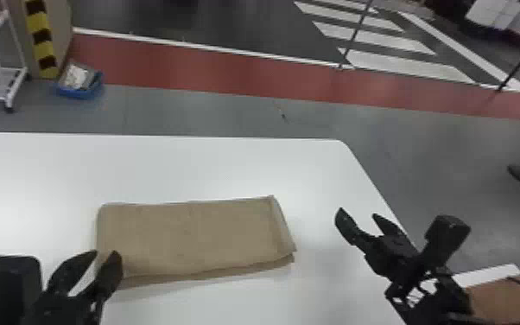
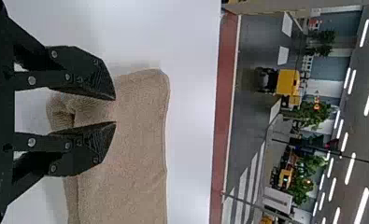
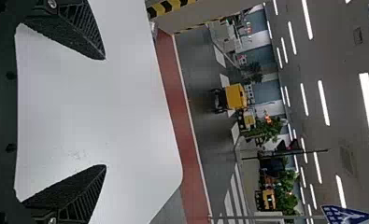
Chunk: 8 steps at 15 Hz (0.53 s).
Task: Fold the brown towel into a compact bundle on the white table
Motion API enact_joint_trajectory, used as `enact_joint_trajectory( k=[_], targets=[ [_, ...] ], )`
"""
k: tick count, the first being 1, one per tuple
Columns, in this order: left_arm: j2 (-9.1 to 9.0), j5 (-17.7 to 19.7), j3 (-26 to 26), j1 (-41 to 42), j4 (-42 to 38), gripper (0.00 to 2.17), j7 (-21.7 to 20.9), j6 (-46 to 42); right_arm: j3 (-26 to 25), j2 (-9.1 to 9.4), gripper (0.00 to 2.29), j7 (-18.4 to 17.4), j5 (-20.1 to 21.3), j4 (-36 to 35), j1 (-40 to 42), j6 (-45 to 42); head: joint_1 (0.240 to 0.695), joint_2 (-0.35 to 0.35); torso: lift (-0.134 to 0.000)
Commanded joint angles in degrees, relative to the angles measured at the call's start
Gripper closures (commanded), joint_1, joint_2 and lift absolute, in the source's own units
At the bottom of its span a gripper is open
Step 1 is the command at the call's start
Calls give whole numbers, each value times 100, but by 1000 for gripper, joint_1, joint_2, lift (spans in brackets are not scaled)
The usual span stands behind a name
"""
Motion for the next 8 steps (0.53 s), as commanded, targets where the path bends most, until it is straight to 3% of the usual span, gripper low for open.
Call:
enact_joint_trajectory(
  k=[1, 4, 8],
  targets=[
    [-35, -373, -15, -28, 24, 12, -56, -695, 79, 1, 60, -101, 39, -85, -50, 131, 695, -350, -124],
    [-35, -426, -130, -555, 410, 87, -443, -976, 316, -8, 90, -259, 312, -111, -428, 676, 695, -350, -124],
    [-97, -294, -376, -1135, 999, 130, -829, -642, 588, -60, 113, -312, 742, -111, -1166, 2012, 695, -350, -124]
  ],
)
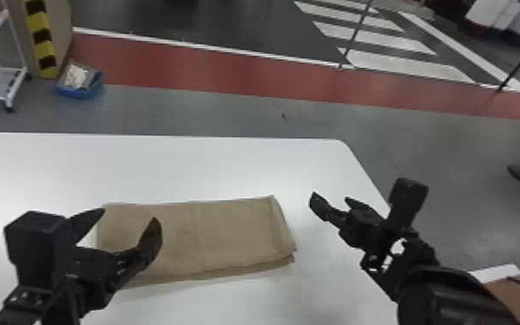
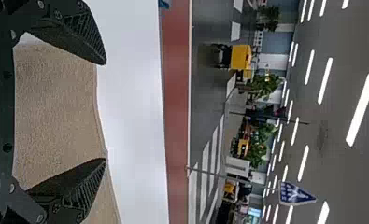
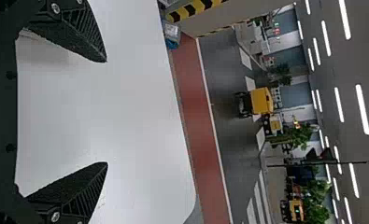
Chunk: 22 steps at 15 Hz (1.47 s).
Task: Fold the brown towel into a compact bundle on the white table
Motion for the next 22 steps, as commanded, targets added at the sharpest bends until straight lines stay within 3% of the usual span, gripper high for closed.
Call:
enact_joint_trajectory(
  k=[1, 4, 7, 17, 19, 20, 22],
  targets=[
    [-44, 34, -71, -216, 267, 242, -147, 308, 141, -15, 130, 2, 227, 9, -364, 651, 695, -350, -124],
    [-53, 43, -123, -462, 434, 549, -244, 765, 343, -50, 130, -7, 420, 62, -698, 1424, 695, -350, -124],
    [-53, 17, -150, -611, 505, 1038, -261, 993, 589, -50, 171, -25, 622, 35, -857, 2321, 695, -340, -124],
    [-61, -10, -167, -857, 795, 1069, -367, 1327, 1266, -112, 289, 2, 842, -26, -1155, 3235, 695, -270, -124],
    [-61, -10, -176, -875, 795, 1072, -367, 1345, 1327, -112, 407, 28, 868, 0, -1155, 3305, 695, -264, -124],
    [-61, -10, -185, -875, 795, 1274, -358, 1362, 1336, -112, 407, 28, 921, 9, -1155, 3323, 695, -261, -124],
    [-70, -10, -185, -875, 804, 1352, -358, 1362, 1345, -120, 410, 72, 992, 88, -1234, 3569, 695, -258, -124]
  ],
)
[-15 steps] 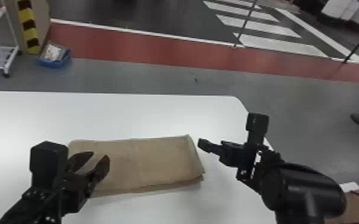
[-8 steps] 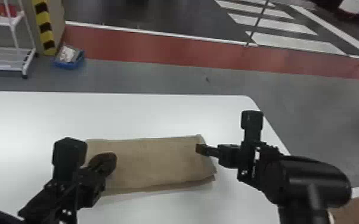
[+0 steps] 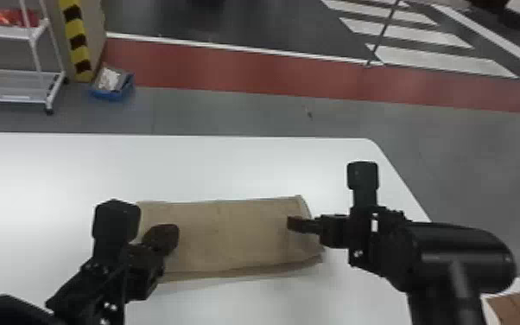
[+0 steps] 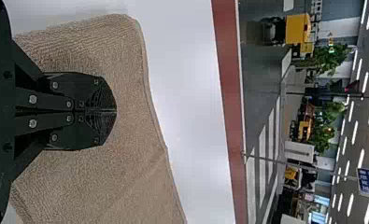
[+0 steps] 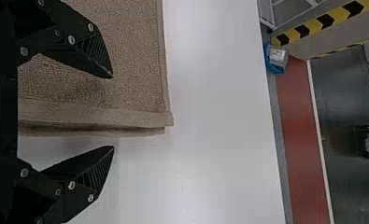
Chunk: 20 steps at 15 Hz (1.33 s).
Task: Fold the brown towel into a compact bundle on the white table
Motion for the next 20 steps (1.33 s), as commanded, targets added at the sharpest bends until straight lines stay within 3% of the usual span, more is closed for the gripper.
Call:
enact_joint_trajectory(
  k=[1, 4, 7, 9, 12, 18, 20],
  targets=[
    [-2, -2, -2, 9, 7, 1352, 0, 2, 6, -18, 441, 39, 88, 84, -73, 315, 695, -259, -124],
    [-2, -10, -11, 9, 16, 1355, 0, 107, 6, -26, 505, 92, 123, 154, -91, 350, 695, -265, -124],
    [-28, -28, -20, -18, 95, 1355, 0, 107, 6, -18, 971, 373, 62, 163, -91, 315, 695, -263, -124],
    [-72, -37, -20, -53, 165, 1355, 0, 107, -3, -18, 1126, 540, -17, 154, -91, 297, 695, -256, -124],
    [-116, -54, -37, -114, 323, 1355, -17, 107, -56, -9, 1180, 601, -140, -4, -20, 209, 695, -241, -124],
    [-230, -107, -178, -352, 754, 1355, -35, 107, -566, -18, 1180, 601, -905, -769, 147, 332, 695, -234, -124],
    [-266, -116, -213, -413, 816, 1355, -52, 107, -768, -132, 1180, 593, -1213, -874, 59, 631, 695, -242, -124]
  ],
)
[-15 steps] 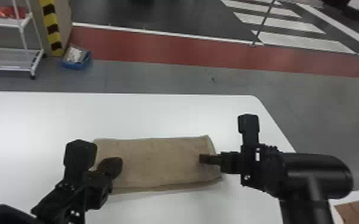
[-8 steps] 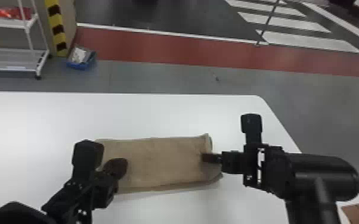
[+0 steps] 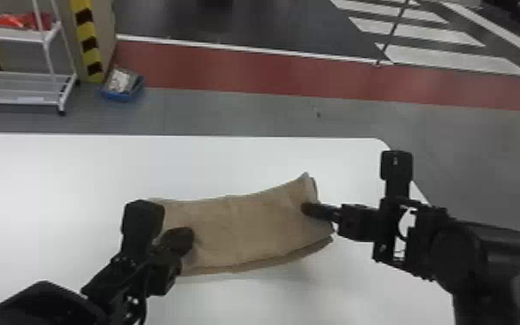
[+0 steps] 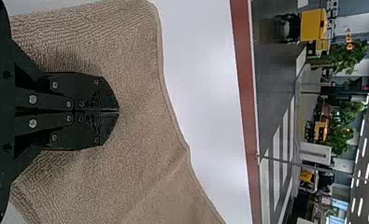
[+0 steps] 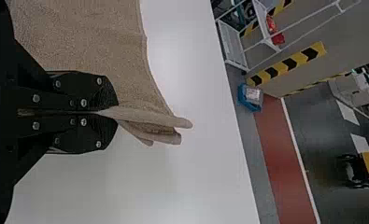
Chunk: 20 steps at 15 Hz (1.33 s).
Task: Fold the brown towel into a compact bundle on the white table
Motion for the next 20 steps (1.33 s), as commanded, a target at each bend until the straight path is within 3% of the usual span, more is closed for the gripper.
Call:
enact_joint_trajectory(
  k=[1, 4, 7, 11, 14, 20],
  targets=[
    [-46, -1, -98, -109, 109, 1355, -12, -1, -148, -167, 1180, -16, -438, -129, -126, 396, 695, -252, -124],
    [-195, 8, -248, -232, 276, 1355, -109, -1, 125, -141, 1177, -192, -579, -348, -275, 536, 695, -263, -124],
    [-230, 61, -274, -267, 320, 1352, -179, -18, 397, -150, 1180, -623, -913, -401, -556, 765, 695, -259, -124],
    [-81, 184, 165, 102, -312, 1352, -320, -106, 547, -132, 1177, -825, -966, -463, -679, 976, 695, -232, -124],
    [200, 518, 570, 181, -567, 1352, -346, -1, 511, -141, 1177, -843, -966, -507, -741, 1064, 695, -196, -124],
    [156, 439, 737, 31, -137, 1352, -575, 210, 529, -141, 1177, -957, -974, -542, -899, 1362, 695, -136, -124]
  ],
)
